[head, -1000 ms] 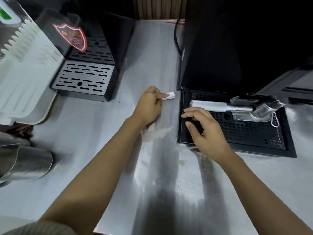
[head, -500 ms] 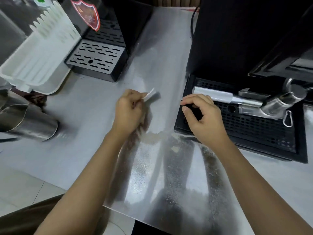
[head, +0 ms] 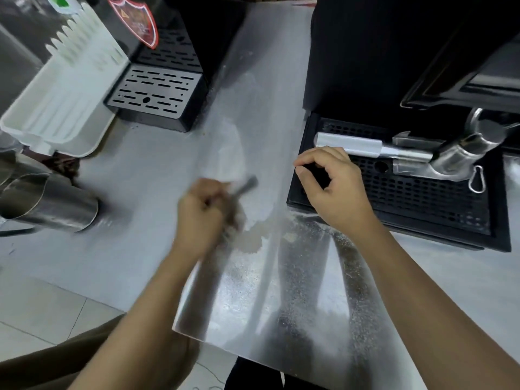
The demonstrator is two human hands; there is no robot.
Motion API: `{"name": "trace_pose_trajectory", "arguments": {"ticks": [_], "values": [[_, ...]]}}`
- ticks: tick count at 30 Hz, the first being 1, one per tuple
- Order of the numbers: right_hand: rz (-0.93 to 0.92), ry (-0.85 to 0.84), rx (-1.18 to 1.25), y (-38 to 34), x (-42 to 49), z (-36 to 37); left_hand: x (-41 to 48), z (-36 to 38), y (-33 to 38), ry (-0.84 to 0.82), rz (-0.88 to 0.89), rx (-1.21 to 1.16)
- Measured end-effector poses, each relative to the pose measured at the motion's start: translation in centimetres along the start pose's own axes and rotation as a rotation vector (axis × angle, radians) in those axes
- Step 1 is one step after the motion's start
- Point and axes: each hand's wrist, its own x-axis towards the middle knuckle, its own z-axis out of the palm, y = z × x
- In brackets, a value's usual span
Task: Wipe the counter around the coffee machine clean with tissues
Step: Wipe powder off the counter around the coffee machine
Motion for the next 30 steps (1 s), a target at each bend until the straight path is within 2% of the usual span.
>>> {"name": "trace_pose_trajectory", "arguments": {"ticks": [2, 4, 7, 10, 12, 14, 15, 17, 20, 22, 24, 27, 30], "values": [[-0.001, 0.014, 0.009, 0.0, -0.1, 0.0, 4.2, -1.6, -1.6, 0.123, 0.000, 0.108], [-0.002, 0.019, 0.018, -0.1, -0.1, 0.1, 6.4, -2.5, -3.5, 0.110, -0.023, 0.261], [-0.002, 0.025, 0.011, 0.0, -0.1, 0.0, 5.2, -1.9, -4.4, 0.049, 0.086, 0.362], [-0.006, 0.026, -0.001, -0.1, -0.1, 0.0, -0.1, -0.7, -3.9, 0.048, 0.175, 0.297], [-0.010, 0.030, -0.005, -0.1, -0.1, 0.0, -4.3, 0.2, -3.3, -0.014, 0.193, 0.255], [-0.008, 0.030, -0.007, -0.1, -0.1, 0.0, -6.8, 0.3, -2.3, -0.121, 0.137, 0.163], [-0.008, 0.030, -0.009, -0.1, -0.1, 0.0, -6.7, 0.0, -1.8, -0.141, 0.051, 0.074], [-0.012, 0.024, -0.012, -0.2, -0.1, 0.0, -4.4, -1.2, -2.0, -0.012, -0.085, -0.033], [-0.016, 0.028, -0.017, -0.1, -0.1, 0.0, 0.0, -2.9, -3.6, 0.172, -0.106, 0.151], [-0.009, 0.022, -0.013, -0.1, -0.1, 0.0, 0.6, -2.7, -4.3, 0.149, -0.064, 0.292], [-0.007, 0.020, -0.010, -0.1, -0.1, 0.0, -1.2, -1.5, -3.9, 0.125, 0.043, 0.333], [-0.003, 0.019, -0.006, -0.1, -0.1, 0.0, -5.9, 0.4, -2.9, 0.090, 0.133, 0.259], [-0.001, 0.017, -0.004, -0.1, -0.1, 0.0, -9.4, 1.3, -1.4, -0.096, 0.126, 0.174]]}}
